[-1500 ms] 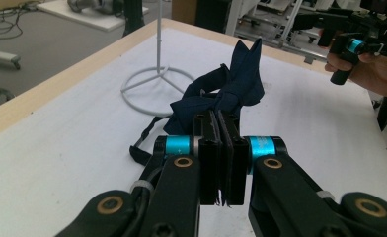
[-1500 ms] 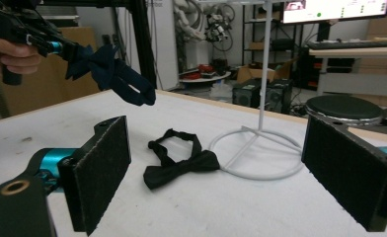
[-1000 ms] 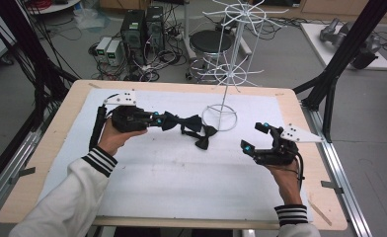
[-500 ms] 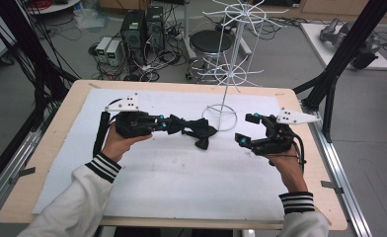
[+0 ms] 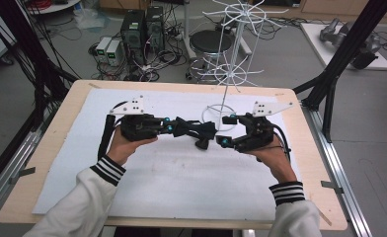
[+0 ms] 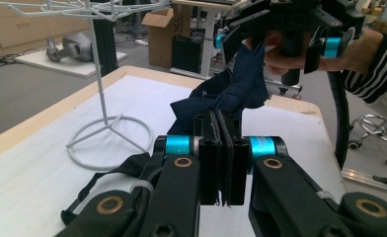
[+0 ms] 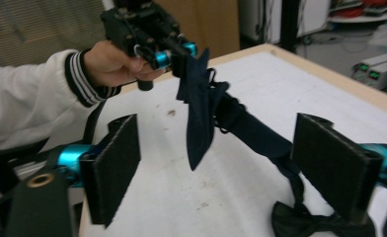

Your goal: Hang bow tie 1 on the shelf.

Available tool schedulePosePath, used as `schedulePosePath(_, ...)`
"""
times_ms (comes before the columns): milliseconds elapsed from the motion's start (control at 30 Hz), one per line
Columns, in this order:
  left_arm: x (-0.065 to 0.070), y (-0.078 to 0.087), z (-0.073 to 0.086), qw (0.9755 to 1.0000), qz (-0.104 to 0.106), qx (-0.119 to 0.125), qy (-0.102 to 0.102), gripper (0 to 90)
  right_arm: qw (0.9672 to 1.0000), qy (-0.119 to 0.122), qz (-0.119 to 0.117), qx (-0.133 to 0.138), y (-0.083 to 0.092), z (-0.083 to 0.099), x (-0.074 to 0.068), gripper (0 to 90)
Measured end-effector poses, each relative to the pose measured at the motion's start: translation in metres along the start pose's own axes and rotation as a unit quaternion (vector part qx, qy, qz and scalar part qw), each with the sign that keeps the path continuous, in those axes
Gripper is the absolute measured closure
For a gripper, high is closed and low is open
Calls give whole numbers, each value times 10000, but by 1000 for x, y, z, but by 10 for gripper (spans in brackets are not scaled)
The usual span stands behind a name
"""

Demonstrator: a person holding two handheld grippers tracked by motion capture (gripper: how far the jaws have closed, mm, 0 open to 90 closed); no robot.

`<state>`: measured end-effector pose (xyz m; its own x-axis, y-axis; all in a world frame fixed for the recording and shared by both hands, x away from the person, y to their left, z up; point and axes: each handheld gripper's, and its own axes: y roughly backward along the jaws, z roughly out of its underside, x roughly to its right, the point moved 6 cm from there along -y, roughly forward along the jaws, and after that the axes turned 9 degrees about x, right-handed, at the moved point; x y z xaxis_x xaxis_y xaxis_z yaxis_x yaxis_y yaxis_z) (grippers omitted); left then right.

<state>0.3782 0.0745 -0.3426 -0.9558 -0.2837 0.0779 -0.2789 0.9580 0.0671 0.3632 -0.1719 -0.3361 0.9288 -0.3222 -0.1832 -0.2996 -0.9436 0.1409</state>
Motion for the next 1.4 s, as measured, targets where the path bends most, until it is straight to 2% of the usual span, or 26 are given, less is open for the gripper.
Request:
schedulePosePath(100,1,-4,1,10000,55,-7,2,873,9998,-84,-118,-164,-6,3,0,247)
schedulePosePath(300,4,-8,2,10000,94,-7,-21,873,9992,-185,-240,-264,-14,6,2,369)
schedulePosePath(467,4,-8,2,9999,118,-6,-21,873,9991,-84,-312,-293,-16,7,1,478)
schedulePosePath(500,4,-8,2,9999,117,-16,-41,873,9991,-84,-312,-293,-16,7,1,478)
schedulePosePath(533,5,-8,2,9999,131,-27,-32,872,9990,-66,-304,-316,-16,7,1,519)
schedulePosePath(567,5,-8,3,9999,142,-67,-69,872,9990,-66,-304,-316,-16,7,1,519)
schedulePosePath(633,5,-8,3,9998,135,-71,-83,872,9991,-34,-310,-290,-16,6,-1,592)
schedulePosePath(833,5,-7,2,9998,128,-69,-134,874,9989,-12,-331,-319,-17,6,-1,636)
schedulePosePath(933,4,-7,2,9999,103,-46,-93,875,9985,101,-393,-356,-17,6,-3,754)
schedulePosePath(967,4,-7,2,9999,112,-43,-108,875,9982,134,-437,-377,-18,6,-4,841)
schedulePosePath(1133,4,-6,2,9999,88,-37,-116,875,9979,95,-514,-388,-19,6,-6,865)
schedulePosePath(1300,2,-5,1,9999,86,-18,-103,867,9983,107,-455,-355,-19,4,-5,865)
schedulePosePath(1367,1,-5,1,10000,-23,26,-60,797,9982,109,-462,-363,-18,4,-6,865)
schedulePosePath(1400,0,-4,0,10000,-25,34,-64,657,9982,114,-440,-384,-18,4,-5,865)
